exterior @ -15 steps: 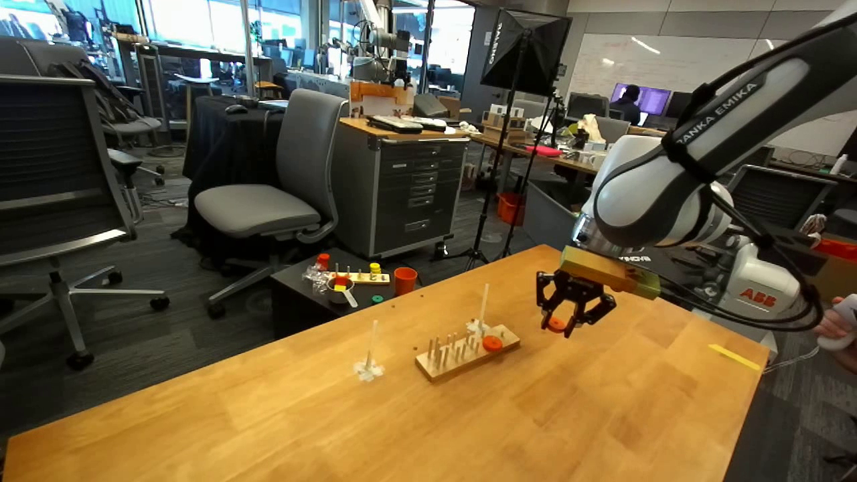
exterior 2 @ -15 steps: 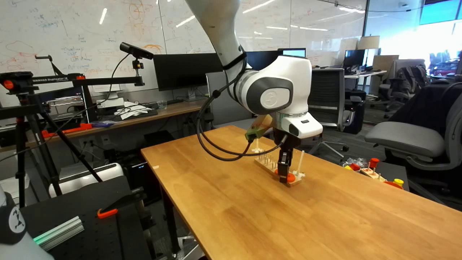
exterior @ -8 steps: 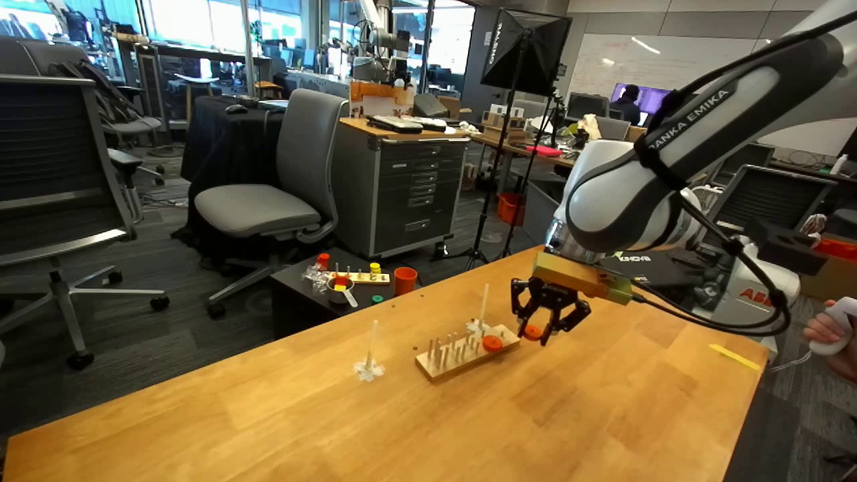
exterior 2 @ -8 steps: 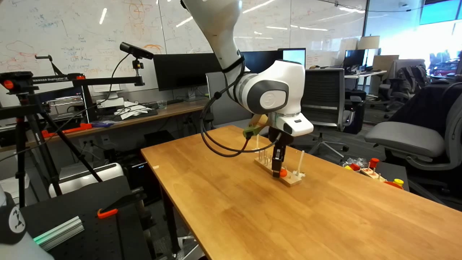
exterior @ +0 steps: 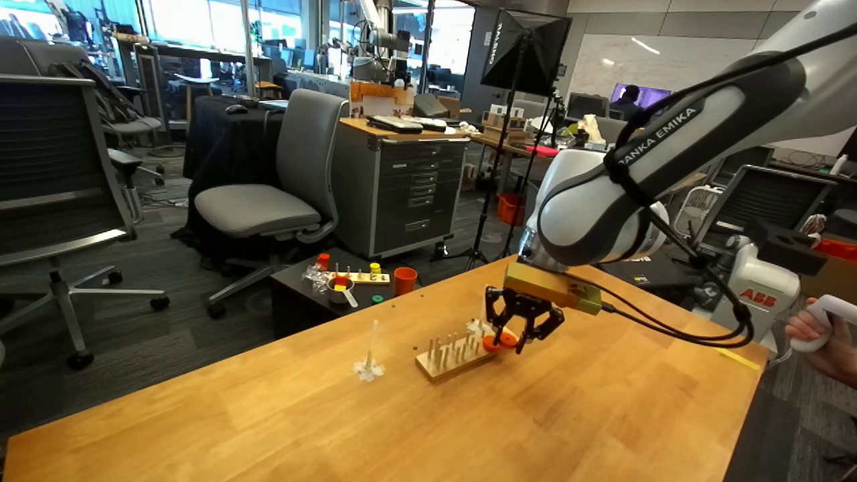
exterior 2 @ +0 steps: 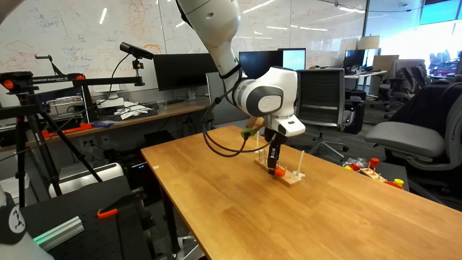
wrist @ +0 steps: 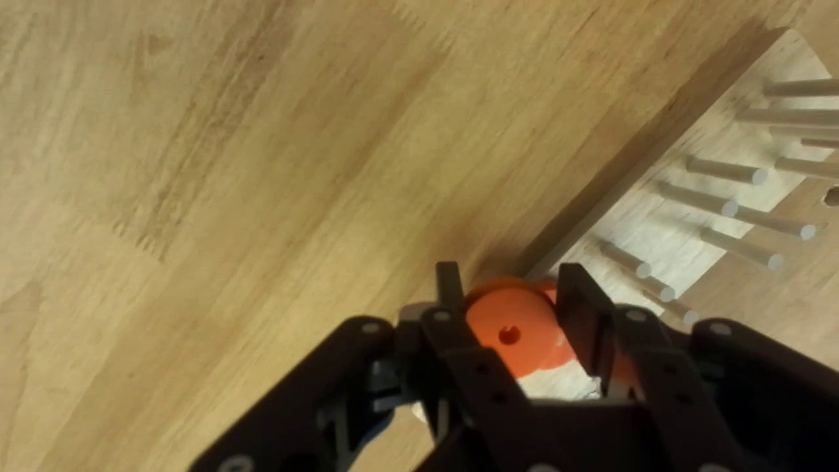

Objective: Place the orange ring on the left side of the table on the wooden stand, stack the ring on the right on top of the other orange ring

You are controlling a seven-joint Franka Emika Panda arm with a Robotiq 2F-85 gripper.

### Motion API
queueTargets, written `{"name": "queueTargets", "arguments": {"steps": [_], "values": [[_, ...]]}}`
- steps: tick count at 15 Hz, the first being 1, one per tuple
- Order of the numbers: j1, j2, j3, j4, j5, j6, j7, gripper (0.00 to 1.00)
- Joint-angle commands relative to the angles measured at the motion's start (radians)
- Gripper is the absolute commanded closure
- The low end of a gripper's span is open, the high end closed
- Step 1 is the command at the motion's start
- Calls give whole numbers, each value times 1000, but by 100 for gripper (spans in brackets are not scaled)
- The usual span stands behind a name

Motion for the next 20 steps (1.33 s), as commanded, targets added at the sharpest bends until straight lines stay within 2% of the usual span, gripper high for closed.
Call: {"name": "queueTargets", "arguments": {"steps": [1, 9, 20], "values": [[6, 46, 2, 91, -3, -41, 33, 84], [3, 92, 3, 173, -3, -70, 54, 84], [-11, 96, -4, 174, -3, -87, 78, 84]]}}
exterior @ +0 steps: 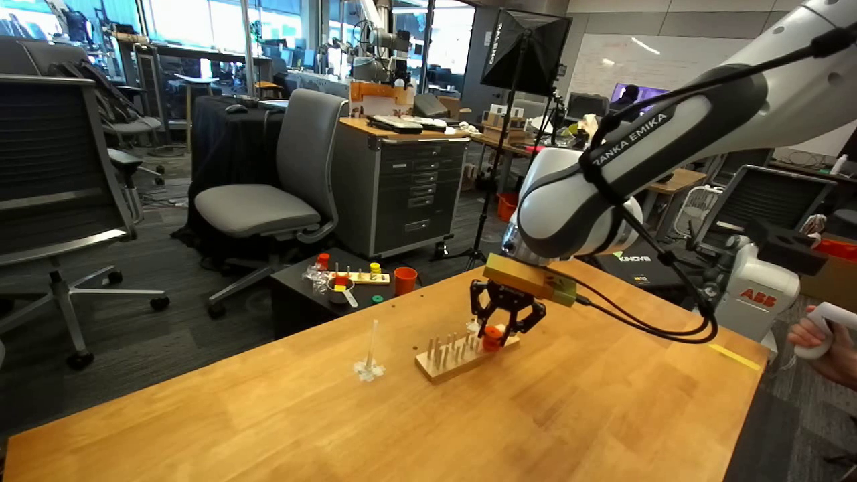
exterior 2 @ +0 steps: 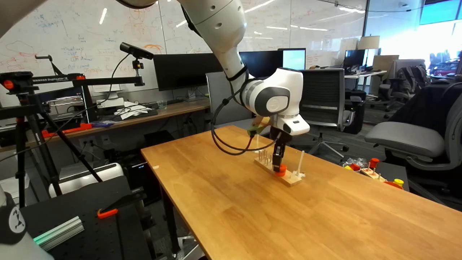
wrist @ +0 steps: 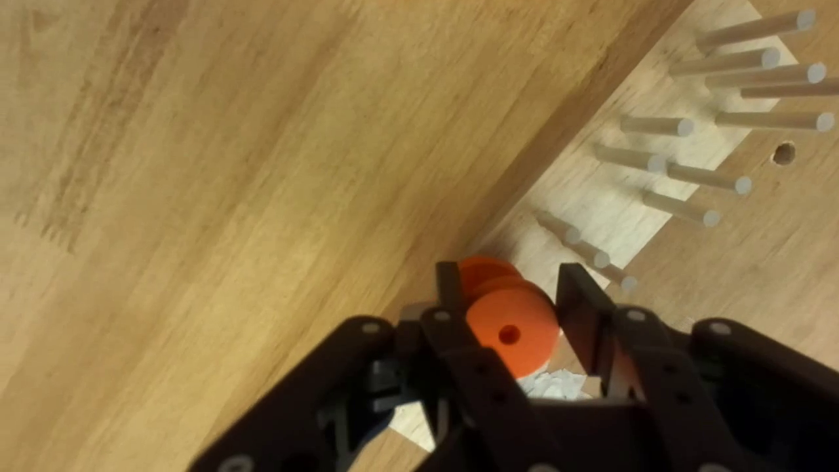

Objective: Place the orange ring on the left side of the table on the wooden stand, stack the ring on the right on top of the other orange ring

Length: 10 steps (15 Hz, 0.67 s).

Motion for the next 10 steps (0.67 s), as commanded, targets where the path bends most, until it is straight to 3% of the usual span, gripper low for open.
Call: {"name": "queueTargets", "arguments": {"steps": [1, 10], "values": [[-9, 18, -3, 30, -4, -28, 26, 84], [-13, 23, 2, 28, -4, -33, 26, 84]]}}
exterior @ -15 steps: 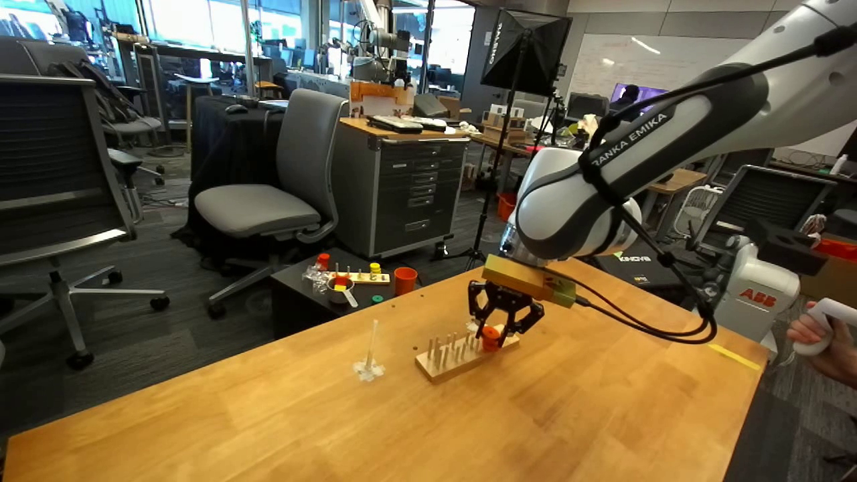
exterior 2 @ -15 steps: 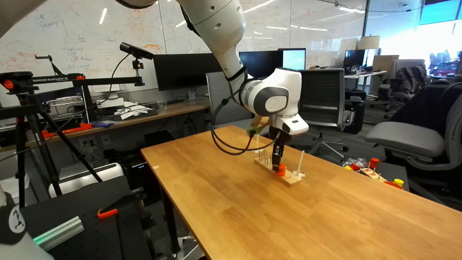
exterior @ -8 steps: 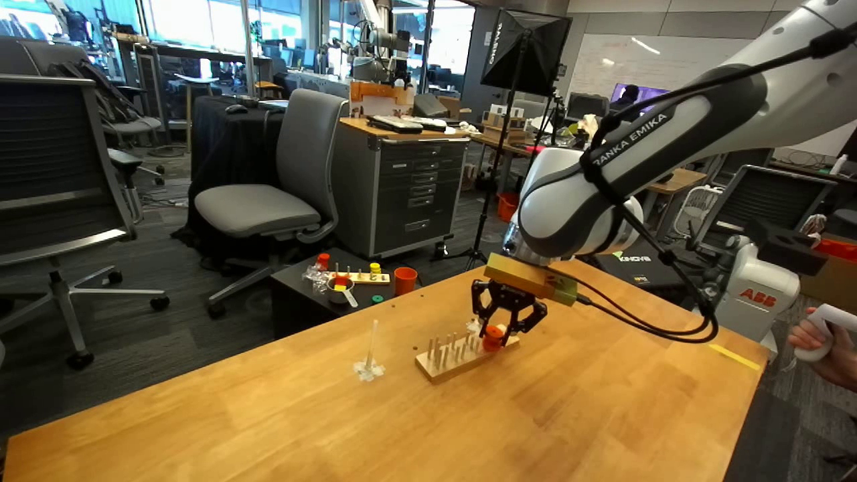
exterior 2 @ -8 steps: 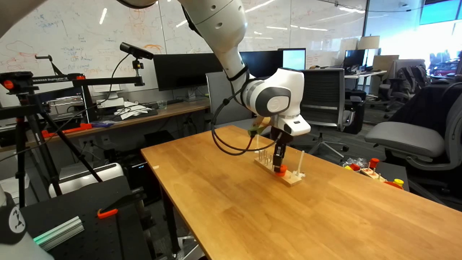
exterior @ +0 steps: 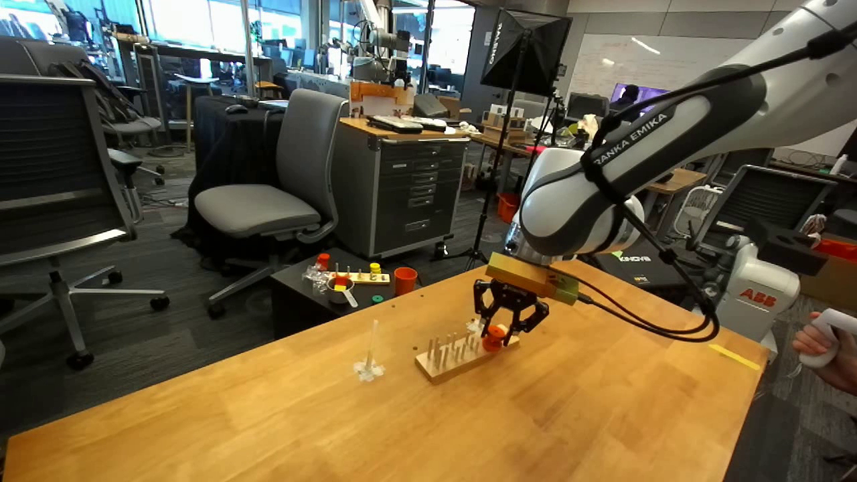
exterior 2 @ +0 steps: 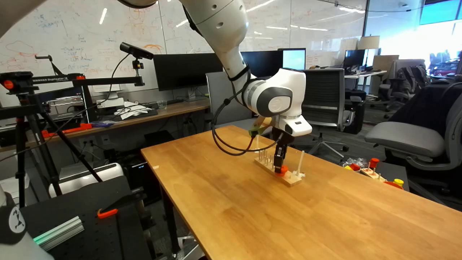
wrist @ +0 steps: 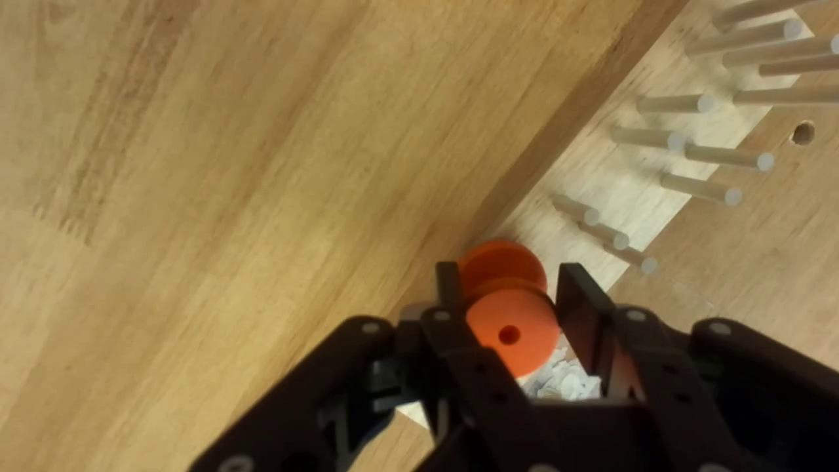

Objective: Place the orange ring on the left side of the table on the wooden stand, stack the ring on the right on top of the other orange ring

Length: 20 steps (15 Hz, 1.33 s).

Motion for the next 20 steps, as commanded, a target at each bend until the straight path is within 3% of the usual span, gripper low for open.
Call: {"name": "queueTargets", "arguments": {"steps": [1, 20], "values": [[-1, 23, 4, 26, -4, -21, 17, 84], [13, 23, 1, 22, -11, -23, 16, 84]]}}
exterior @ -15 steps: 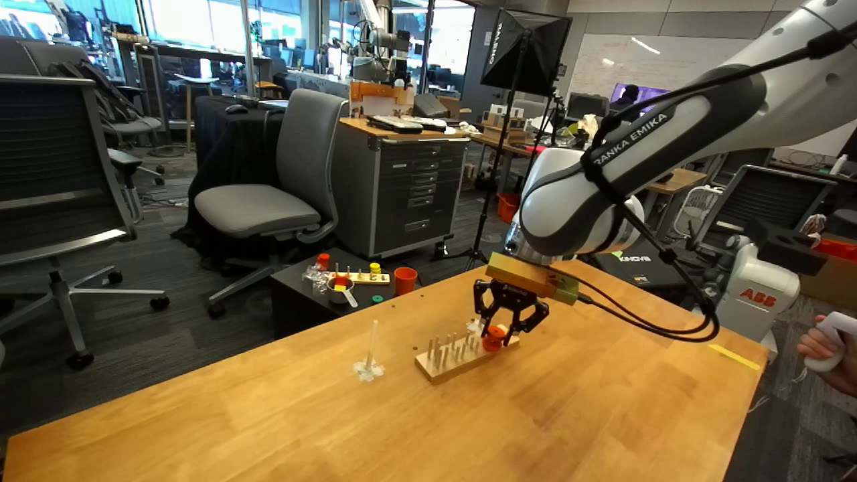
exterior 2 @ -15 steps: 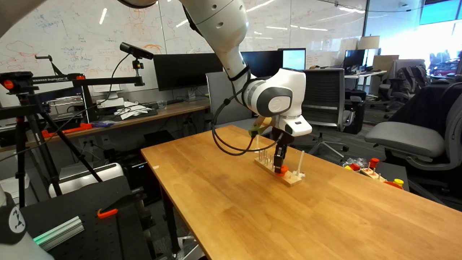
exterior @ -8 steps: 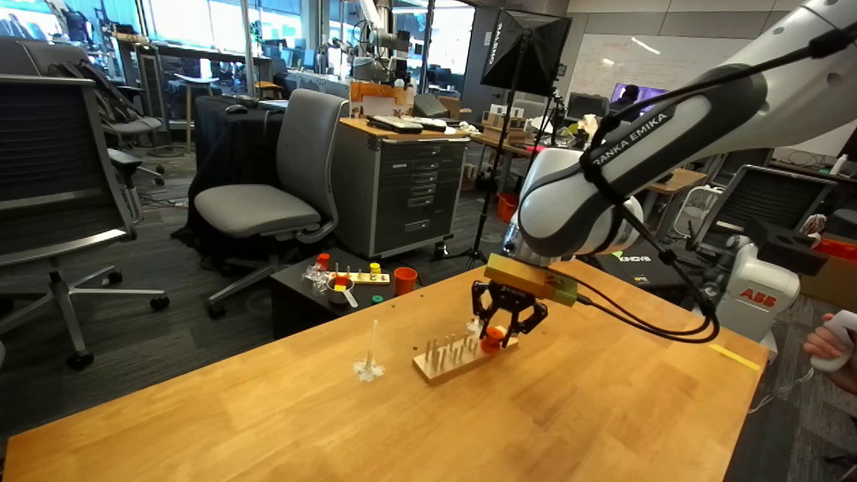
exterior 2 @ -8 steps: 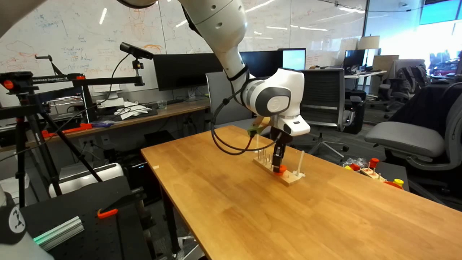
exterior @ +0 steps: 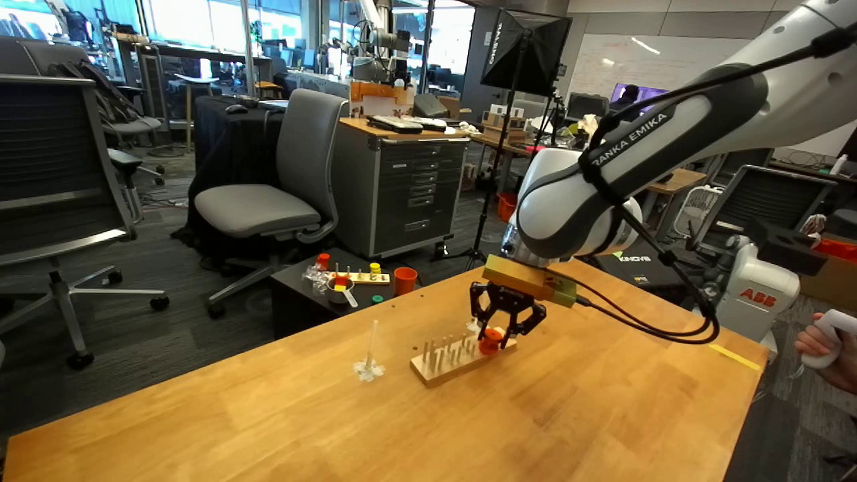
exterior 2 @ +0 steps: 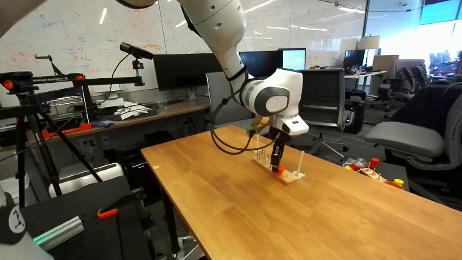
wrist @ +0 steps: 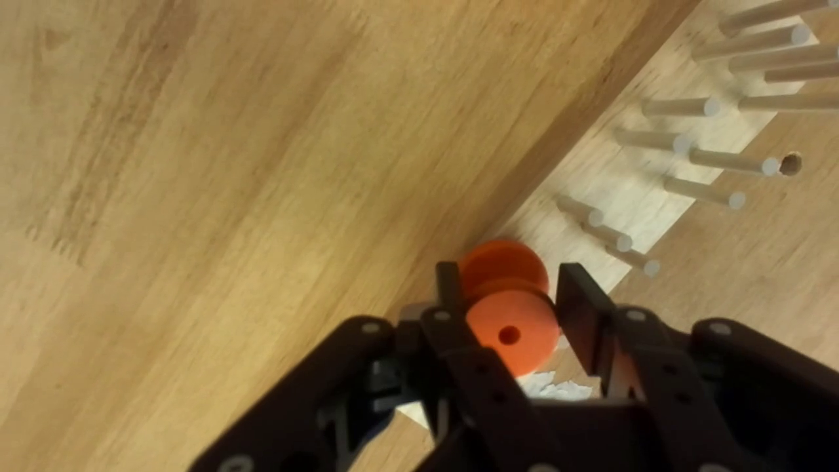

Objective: Place the orange ring on the left side of the table on the wooden stand, stack the ring on the right on top of the other orange ring

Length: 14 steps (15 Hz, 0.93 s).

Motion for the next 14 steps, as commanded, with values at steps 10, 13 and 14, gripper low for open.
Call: {"name": "queueTargets", "arguments": {"steps": [10, 13, 14], "values": [[-3, 3, -1, 20, -13, -28, 15, 84], [0, -4, -2, 20, -13, -30, 18, 84], [0, -8, -1, 19, -13, -32, 16, 84]]}}
